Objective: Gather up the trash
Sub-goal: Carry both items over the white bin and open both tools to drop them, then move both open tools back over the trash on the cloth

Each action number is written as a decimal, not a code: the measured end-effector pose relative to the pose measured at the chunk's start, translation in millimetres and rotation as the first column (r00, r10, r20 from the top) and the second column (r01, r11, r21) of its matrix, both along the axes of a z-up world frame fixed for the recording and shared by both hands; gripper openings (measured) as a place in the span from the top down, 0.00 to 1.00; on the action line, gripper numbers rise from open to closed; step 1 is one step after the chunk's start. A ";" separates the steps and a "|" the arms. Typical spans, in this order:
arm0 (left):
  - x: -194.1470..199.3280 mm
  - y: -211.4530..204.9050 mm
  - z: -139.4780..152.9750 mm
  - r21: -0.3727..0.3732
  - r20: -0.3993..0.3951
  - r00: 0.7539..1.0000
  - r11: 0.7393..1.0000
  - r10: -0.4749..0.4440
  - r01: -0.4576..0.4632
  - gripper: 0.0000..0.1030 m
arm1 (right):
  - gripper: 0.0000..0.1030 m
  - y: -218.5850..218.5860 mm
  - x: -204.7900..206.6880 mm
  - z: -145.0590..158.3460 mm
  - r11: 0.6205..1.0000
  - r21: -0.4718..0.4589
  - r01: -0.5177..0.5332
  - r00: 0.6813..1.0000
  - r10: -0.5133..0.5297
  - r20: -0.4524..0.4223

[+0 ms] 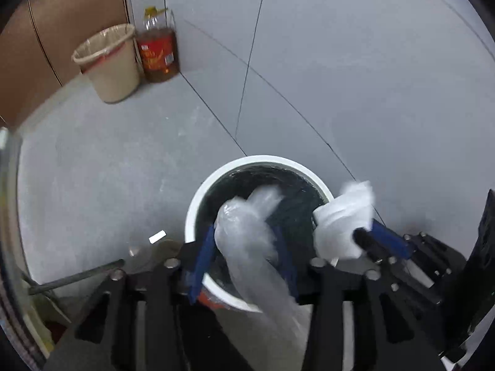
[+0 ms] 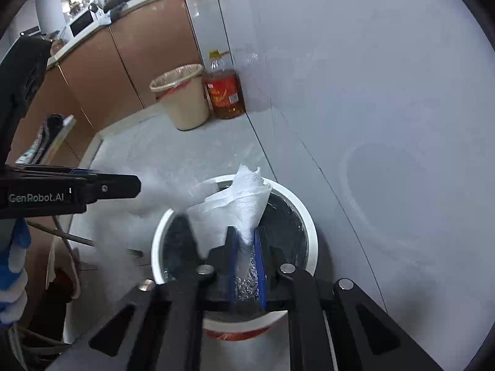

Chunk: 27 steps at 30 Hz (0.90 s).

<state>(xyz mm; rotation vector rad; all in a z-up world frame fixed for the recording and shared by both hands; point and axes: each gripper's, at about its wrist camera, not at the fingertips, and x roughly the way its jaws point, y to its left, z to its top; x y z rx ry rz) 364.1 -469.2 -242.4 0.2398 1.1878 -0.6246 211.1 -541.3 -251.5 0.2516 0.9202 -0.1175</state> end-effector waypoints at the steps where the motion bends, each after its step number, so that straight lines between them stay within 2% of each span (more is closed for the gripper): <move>1: 2.3 -0.1 -3.0 0.001 -0.001 1.000 1.000 0.005 -0.005 0.53 | 0.77 -1.6 2.5 -4.3 1.000 -0.003 0.004 1.000 -0.004 -0.010; 3: 5.9 1.1 -7.1 -0.002 -0.001 1.000 1.000 0.011 -0.011 0.51 | 0.66 -6.2 3.1 -10.6 1.000 0.003 0.008 1.000 -0.008 -0.020; 7: 4.5 10.0 3.4 -0.055 -0.012 1.000 0.998 0.022 -0.022 0.50 | 0.65 -12.3 1.8 -13.5 1.000 0.000 0.022 0.999 -0.022 -0.024; 11: -5.3 30.5 33.5 -0.121 0.039 0.999 0.992 0.034 -0.029 0.50 | 0.65 -6.2 1.3 1.1 0.999 -0.015 0.028 1.000 -0.028 -0.008; 15: -19.4 61.7 78.4 -0.204 0.104 0.992 0.978 0.077 -0.055 0.50 | 0.65 4.0 -16.0 36.5 0.999 -0.031 0.030 0.998 -0.028 0.048; 19: -52.5 97.3 128.8 -0.270 0.214 0.969 0.961 0.120 -0.060 0.50 | 0.60 27.5 -37.0 81.6 0.999 -0.049 0.008 0.992 -0.002 0.128; 23: -79.7 136.3 164.3 -0.297 0.259 0.956 0.953 0.138 -0.057 0.50 | 0.60 57.5 -62.6 124.8 0.997 -0.062 -0.035 0.980 0.046 0.195; 27: -110.8 182.8 195.4 -0.307 0.320 0.933 0.950 0.164 -0.062 0.50 | 0.59 97.8 -90.9 172.3 0.992 -0.080 -0.097 0.955 0.116 0.275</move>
